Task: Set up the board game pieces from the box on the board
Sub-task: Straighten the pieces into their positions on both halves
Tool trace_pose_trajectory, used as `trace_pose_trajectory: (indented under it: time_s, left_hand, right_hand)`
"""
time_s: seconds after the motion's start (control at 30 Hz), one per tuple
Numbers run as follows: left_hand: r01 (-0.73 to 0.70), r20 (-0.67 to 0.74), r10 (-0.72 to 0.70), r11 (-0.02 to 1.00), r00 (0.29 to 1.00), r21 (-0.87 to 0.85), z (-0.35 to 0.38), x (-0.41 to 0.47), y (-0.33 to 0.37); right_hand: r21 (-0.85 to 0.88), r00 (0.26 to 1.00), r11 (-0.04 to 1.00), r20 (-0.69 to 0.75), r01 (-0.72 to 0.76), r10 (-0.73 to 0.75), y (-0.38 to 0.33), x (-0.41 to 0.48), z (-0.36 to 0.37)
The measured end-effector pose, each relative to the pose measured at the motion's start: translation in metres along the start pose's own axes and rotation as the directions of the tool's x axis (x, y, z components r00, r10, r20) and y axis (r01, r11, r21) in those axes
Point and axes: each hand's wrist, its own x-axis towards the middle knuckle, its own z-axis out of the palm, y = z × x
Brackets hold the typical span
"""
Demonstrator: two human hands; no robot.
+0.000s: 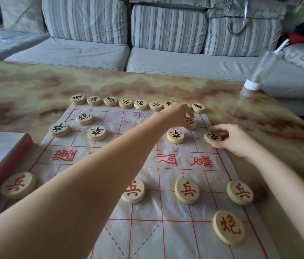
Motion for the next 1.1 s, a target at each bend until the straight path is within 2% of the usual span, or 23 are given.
trace_pose_trajectory:
  time_s: [0.17, 0.3, 0.6, 0.97, 1.1]
  left_hand:
    - [0.041, -0.099, -0.034, 0.997, 0.994, 0.071, 0.007, -0.001, 0.000]
    - [0.051, -0.088, -0.047, 0.998, 0.995, 0.041, 0.007, -0.002, 0.002]
    - [0.052, -0.006, -0.053, 0.986, 0.999, -0.156, 0.003, -0.006, -0.005]
    - [0.084, -0.101, -0.102, 0.982, 0.990, -0.167, 0.015, -0.004, -0.007]
    - [0.099, -0.095, -0.116, 0.980, 0.989, -0.171, 0.015, -0.004, -0.005]
  right_hand:
    - [0.102, 0.999, 0.994, 0.013, -0.035, 0.034, -0.002, -0.004, 0.000]
    - [0.178, 0.998, 0.983, -0.010, -0.053, 0.055, -0.003, -0.005, 0.000]
    - [0.132, 0.999, 0.991, -0.023, -0.039, 0.042, -0.004, -0.008, 0.000]
    - [0.139, 0.998, 0.990, -0.063, -0.016, 0.025, -0.003, -0.011, 0.002]
    - [0.142, 0.997, 0.990, -0.079, -0.002, 0.014, -0.001, -0.011, 0.003]
